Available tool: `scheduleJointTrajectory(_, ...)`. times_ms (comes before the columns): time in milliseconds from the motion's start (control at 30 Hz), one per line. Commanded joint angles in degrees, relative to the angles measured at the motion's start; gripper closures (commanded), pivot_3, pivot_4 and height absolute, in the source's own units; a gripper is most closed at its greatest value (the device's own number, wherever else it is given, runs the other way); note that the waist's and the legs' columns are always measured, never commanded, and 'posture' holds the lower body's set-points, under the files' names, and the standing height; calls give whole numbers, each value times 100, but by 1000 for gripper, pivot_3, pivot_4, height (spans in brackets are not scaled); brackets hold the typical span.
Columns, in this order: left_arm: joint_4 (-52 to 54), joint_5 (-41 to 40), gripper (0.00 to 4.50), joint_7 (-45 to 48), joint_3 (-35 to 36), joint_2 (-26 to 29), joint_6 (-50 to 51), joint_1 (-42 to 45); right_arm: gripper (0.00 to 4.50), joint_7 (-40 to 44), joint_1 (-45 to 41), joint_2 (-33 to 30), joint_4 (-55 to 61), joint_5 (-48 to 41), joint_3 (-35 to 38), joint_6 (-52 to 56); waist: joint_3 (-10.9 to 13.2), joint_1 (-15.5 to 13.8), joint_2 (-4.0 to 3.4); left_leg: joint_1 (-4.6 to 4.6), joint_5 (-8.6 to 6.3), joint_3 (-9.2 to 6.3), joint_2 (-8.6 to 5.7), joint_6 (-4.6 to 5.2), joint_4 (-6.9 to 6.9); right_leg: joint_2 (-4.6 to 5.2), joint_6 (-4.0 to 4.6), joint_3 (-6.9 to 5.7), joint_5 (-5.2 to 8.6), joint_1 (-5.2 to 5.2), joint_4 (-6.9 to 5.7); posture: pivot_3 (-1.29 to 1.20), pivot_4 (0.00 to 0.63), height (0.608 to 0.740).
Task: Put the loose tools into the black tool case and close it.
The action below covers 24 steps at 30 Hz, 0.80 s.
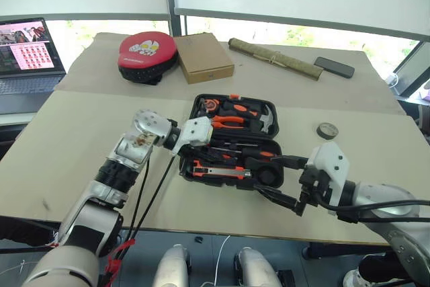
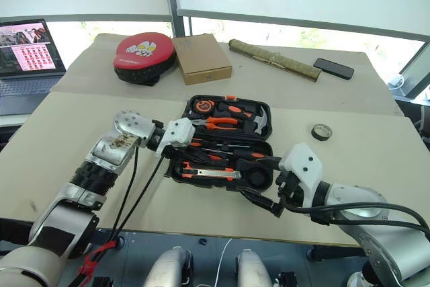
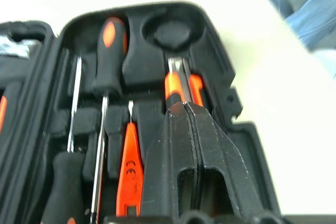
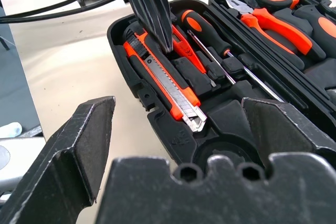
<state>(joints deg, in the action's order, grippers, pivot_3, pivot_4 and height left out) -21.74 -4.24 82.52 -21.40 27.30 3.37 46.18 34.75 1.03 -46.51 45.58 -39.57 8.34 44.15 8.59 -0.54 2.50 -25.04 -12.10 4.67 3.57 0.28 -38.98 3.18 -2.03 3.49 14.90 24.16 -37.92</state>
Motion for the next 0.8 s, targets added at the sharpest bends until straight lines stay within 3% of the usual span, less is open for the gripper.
scheduleJointTrajectory(33, -325, 359, 4465, -228, -141, -75, -457, 49, 0, -9, -44, -41, 129, -66, 172, -15, 0, -5, 0, 0, 0, 0, 0, 0, 0, 0, 0, 0, 0, 0, 0, 0, 150, 740)
scheduleJointTrajectory(367, -587, 542, 4465, -158, -274, -133, -941, -113, 0, -67, 37, -10, 186, -69, 156, 0, -1, -1, -1, 6, 0, 0, 1, 0, 1, 0, 0, 0, 0, -7, 0, 0, 150, 740)
scheduleJointTrajectory(633, 22, -438, 4465, 91, 403, -206, -67, 106, 0, -60, 164, -34, 234, -73, 224, -26, 0, 1, 0, -1, 0, 0, 0, 0, 0, 1, 0, 0, 0, 0, 1, 0, 150, 740)
scheduleJointTrajectory(800, 392, -288, 4465, 189, 209, -18, -26, -115, 0, -69, 141, -23, 218, -67, 195, -21, -1, 21, -1, 0, 0, -1, 2, 0, 1, -2, 0, 0, 0, 1, -1, 0, 150, 740)
